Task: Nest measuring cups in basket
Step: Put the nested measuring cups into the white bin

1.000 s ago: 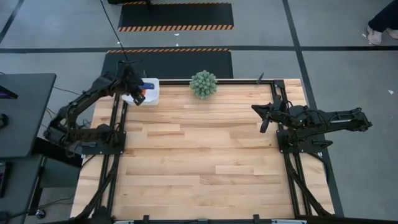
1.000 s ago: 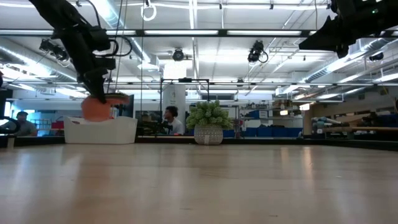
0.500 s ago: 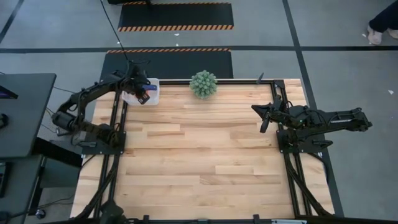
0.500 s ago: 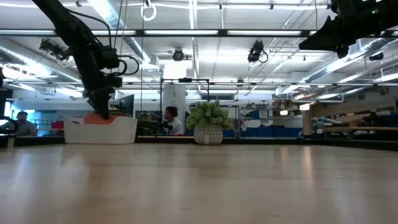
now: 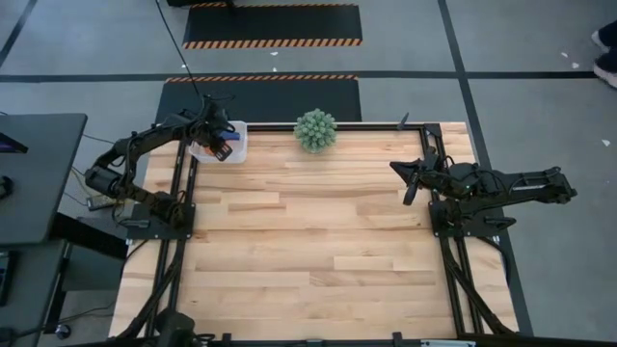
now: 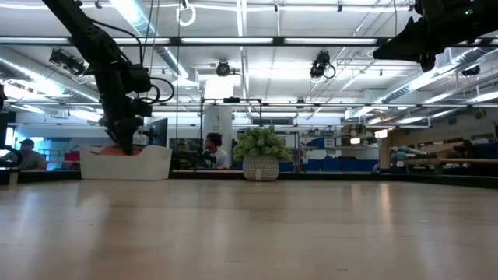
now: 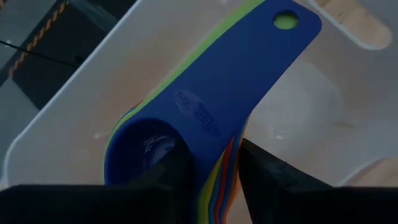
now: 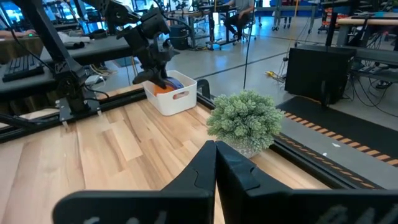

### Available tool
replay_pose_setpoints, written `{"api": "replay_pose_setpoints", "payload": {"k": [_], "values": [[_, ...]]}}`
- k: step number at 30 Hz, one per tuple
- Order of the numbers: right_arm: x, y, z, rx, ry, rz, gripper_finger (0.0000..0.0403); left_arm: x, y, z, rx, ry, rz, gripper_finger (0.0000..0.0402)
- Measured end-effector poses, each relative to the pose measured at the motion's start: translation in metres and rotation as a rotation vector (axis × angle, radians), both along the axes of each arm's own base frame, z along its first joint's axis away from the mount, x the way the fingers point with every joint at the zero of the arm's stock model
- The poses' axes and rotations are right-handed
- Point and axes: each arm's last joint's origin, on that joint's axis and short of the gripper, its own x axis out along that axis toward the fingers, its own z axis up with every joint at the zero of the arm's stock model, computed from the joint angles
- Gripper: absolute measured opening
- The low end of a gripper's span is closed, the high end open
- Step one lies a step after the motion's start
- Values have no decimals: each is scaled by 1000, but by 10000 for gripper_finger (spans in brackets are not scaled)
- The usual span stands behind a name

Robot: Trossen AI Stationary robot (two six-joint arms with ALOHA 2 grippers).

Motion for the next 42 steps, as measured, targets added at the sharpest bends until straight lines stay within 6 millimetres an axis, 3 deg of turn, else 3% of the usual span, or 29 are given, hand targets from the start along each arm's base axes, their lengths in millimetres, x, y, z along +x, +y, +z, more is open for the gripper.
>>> {"api": "replay_pose_setpoints", "payload": {"k": [42], "values": [[1, 0, 4, -6, -39, 3, 14, 4, 1, -3, -8, -12, 5, 128]]}}
